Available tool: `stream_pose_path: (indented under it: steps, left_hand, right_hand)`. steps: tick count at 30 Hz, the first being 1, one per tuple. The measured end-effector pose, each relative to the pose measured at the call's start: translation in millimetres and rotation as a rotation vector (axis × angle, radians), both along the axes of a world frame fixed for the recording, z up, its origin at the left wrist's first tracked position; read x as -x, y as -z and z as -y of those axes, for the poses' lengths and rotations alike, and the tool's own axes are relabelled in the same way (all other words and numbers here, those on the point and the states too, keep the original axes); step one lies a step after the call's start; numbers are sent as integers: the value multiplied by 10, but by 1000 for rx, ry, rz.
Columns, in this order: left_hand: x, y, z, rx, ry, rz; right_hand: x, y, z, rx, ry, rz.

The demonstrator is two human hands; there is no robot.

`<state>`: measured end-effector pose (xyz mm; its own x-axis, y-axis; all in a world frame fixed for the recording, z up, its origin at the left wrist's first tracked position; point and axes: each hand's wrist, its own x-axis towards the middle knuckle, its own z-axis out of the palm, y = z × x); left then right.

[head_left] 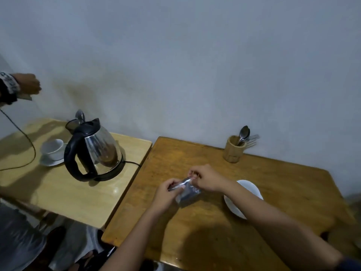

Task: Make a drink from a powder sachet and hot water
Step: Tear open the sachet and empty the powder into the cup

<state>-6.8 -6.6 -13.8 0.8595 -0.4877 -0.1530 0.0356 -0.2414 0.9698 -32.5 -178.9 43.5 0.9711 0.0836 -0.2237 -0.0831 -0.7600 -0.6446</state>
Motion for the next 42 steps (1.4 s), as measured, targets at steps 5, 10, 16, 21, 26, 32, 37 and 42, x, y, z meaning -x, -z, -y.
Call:
stream_pose_path:
  steps: [5,10,16,21,26,32,37,42]
  left_hand:
    - [-179,-533,444,45,97,169]
    - [-212,-1006,914,106,152,295]
    - [-87,-1401,1287,167,163,358]
    - [-51,-1462,1439,144,158,385]
    - [-31,-1430,1550,104,125,362]
    - [-29,-1400,1569,-29,103,316]
    - [-83,-1352,1546,-46,100,289]
    - [-138,-1286,1536,-43,74,271]
  right_hand:
    - [53,-598,397,127,113,177]
    - [217,-1088,681,144,222,283]
    - [382,-1416,843,104,312,398]
    - [441,-1513,966,115,328,410]
    - [423,-1495,1024,139,351,397]
    - [385,-1415,1003,234,265,381]
    - [374,-1304,976,236,206,444]
    - [368,-1231,919,242,169,485]
